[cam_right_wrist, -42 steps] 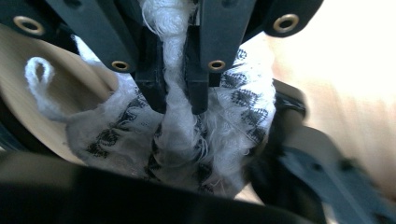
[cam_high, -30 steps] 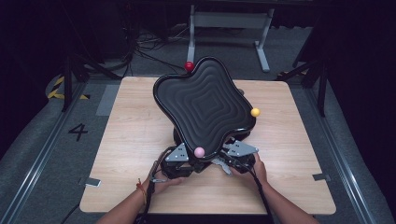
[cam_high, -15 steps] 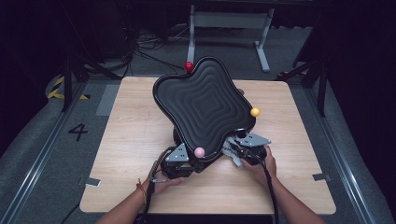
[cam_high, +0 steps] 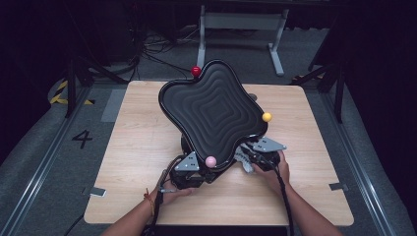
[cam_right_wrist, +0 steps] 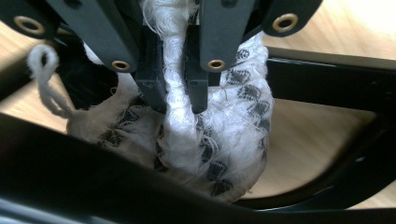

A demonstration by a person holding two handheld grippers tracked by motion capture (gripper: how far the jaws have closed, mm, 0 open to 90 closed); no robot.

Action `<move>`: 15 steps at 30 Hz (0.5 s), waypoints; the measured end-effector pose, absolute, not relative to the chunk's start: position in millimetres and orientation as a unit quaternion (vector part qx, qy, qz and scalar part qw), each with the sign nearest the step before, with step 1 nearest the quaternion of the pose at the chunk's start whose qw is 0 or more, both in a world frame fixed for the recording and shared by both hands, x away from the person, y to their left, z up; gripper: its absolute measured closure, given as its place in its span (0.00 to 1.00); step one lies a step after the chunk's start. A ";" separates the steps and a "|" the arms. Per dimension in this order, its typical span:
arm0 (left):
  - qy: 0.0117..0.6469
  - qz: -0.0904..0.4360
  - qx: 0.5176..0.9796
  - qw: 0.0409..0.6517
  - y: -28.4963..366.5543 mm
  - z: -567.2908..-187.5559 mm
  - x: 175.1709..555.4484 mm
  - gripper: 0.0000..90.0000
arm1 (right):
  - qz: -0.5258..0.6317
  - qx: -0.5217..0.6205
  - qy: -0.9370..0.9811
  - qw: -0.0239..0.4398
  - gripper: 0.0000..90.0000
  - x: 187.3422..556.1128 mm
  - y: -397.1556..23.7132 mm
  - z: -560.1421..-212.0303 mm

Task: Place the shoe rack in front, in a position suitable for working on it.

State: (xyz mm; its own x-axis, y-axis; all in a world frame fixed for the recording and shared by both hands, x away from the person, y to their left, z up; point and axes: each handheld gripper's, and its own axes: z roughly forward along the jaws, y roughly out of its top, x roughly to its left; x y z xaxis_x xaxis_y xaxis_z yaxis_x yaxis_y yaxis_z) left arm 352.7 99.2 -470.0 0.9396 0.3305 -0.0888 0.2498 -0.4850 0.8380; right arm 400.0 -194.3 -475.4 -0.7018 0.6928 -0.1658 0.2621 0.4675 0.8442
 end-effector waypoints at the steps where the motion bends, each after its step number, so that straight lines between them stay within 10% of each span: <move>1: 0.168 0.043 0.861 0.478 99.3 -470.1 352.6 0.82 | 0.424 0.287 0.822 0.250 0.91 399.1 -190.9 -476.7; 15: 0.168 0.041 0.859 0.482 99.2 -470.7 353.0 0.82 | 0.395 0.287 0.830 0.270 0.91 407.0 -191.3 -480.8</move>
State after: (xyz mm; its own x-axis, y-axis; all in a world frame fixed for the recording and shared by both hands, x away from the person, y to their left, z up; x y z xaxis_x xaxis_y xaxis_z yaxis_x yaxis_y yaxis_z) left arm 353.0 99.2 -470.7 0.9404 0.3275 -0.0921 0.2494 -0.4795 0.8413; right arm 407.0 -191.3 -480.8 -0.6888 0.6901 -0.2221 0.2629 0.5234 0.8105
